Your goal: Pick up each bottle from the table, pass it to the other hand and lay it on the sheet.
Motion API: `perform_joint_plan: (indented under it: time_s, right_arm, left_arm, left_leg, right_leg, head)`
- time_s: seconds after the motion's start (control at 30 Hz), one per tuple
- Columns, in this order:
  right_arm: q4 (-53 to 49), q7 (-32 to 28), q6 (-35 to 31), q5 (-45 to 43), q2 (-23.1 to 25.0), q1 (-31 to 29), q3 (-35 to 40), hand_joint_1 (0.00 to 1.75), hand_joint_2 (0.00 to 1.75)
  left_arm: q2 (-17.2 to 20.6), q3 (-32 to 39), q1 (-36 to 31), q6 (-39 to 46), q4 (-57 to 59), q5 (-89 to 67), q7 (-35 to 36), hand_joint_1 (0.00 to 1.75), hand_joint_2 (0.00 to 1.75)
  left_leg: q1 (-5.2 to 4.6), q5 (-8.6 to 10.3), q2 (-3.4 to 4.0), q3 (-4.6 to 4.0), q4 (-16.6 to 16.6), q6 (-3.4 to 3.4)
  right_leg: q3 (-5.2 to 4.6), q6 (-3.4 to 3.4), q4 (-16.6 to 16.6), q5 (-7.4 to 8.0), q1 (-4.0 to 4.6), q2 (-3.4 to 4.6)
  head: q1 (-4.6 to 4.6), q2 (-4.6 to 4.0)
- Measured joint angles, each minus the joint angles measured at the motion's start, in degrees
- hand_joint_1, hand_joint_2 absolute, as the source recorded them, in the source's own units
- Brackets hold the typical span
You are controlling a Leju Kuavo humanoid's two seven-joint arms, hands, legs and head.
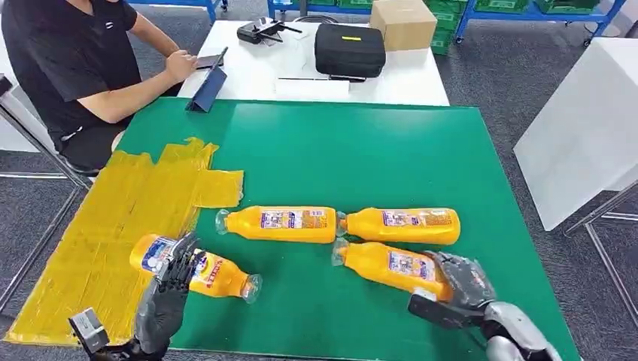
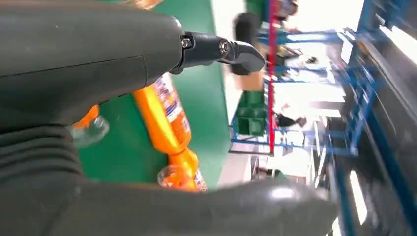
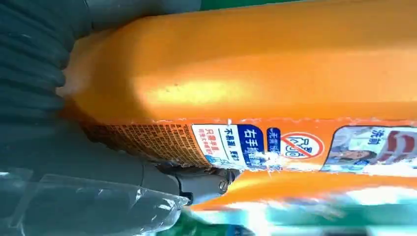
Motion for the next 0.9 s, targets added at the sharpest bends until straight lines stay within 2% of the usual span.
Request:
perform_joint_plan:
  time_s: [0.13, 0.33, 0.53, 0.9]
  right_arm:
    - [-11.5, -0.8, -0.5, -2.7, 9.8, 4.0, 3.3, 1.75, 1.75]
    - [-17.7, -1.8, 0.3, -5.5, 16.0, 4.3, 6.3, 1.75, 1.75]
    - [-17.0, -2.3, 1.7, -6.5, 20.6, 3.4, 7.5, 1.75, 1.75]
    - [-10.0, -1.3, 3.4, -7.0, 24.5, -0.1, 7.5, 1.75, 1.75]
  left_arm:
    - [-6.1, 0.0, 2.3, -1.7, -1.6, 7.3, 4.3, 0.0, 1.75]
    - [-10.4, -0.2, 2.7, -3.1, -1.6, 11.5, 6.1, 0.0, 1.75]
    - [-11.9, -2.2, 1.9, -2.4, -1.1, 11.3, 7.2, 0.0, 1.75]
    - [-11.8, -7.9, 0.4, -1.3, 0.1, 11.0, 6.6, 0.0, 1.75]
  left_leg:
    - [0.09, 0.12, -0.32, -0.44, 0.0, 0.08]
    - [0.11, 0.06, -0.51, -0.72, 0.0, 0.01]
    - [0.03, 0.07, -0.53, -0.77, 0.0, 0.02]
    - [0.02, 0.07, -0.55, -0.77, 0.0, 0.02]
  right_leg:
    - [-0.75, 0.0, 0.0, -0.07, -0.01, -0.33]
    - [-1.14, -0.16, 0.0, -0.21, 0.01, -0.57]
    - [-1.16, -0.14, 0.0, -0.19, -0.04, -0.58]
    - [-1.16, -0.13, 0.0, -0.18, -0.03, -0.6]
  head:
    - [-0.07, 0.0]
    - [0.0, 0.0]
    - [0.0, 0.0]
    - [0.0, 0.0]
